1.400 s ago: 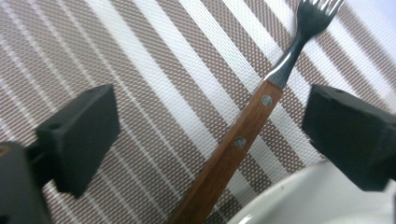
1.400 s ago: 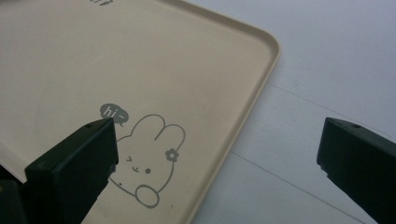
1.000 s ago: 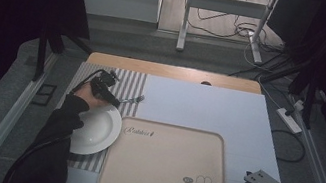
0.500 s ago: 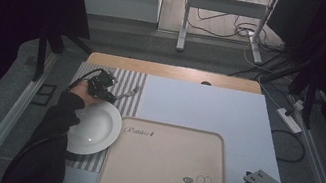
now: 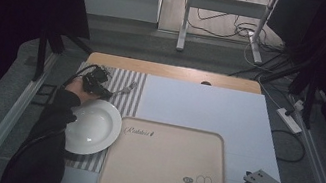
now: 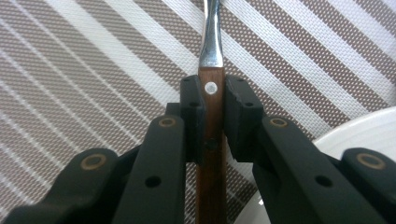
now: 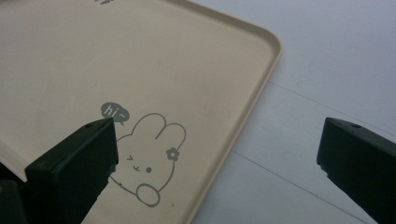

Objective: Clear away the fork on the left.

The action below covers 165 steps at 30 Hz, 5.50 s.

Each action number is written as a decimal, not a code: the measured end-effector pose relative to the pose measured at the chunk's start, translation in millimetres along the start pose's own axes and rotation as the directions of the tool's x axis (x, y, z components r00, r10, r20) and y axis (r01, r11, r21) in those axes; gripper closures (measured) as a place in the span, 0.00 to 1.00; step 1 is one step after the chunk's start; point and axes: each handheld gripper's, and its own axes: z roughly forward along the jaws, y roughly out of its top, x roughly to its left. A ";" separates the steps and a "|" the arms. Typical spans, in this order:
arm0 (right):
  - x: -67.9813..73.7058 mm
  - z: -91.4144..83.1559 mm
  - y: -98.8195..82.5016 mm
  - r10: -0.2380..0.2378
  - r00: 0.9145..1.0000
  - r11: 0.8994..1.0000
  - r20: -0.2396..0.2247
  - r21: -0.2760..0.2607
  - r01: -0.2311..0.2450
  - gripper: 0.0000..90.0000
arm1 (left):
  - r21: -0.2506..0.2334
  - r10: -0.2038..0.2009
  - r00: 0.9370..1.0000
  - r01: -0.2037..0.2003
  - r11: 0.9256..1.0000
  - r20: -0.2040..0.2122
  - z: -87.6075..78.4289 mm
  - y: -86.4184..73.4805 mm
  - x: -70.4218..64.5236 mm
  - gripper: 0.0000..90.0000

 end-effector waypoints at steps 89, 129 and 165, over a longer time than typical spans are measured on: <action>3.7 -1.2 0.0 -0.036 0.999 0.999 -0.003 -0.008 0.036 0.00 | -0.108 -0.004 0.996 0.014 0.994 0.094 -31.5 -46.5 -212.0 0.86; 4.0 1.3 1.4 -0.049 0.999 0.999 -0.013 0.005 0.049 0.00 | -0.046 0.183 0.973 -0.179 0.983 0.140 22.5 -2.6 -271.9 0.99; 5.8 2.3 1.2 -0.058 0.998 0.998 -0.007 0.020 0.059 0.00 | -0.066 -0.024 1.000 0.023 0.998 -0.015 17.6 -10.9 -195.6 0.98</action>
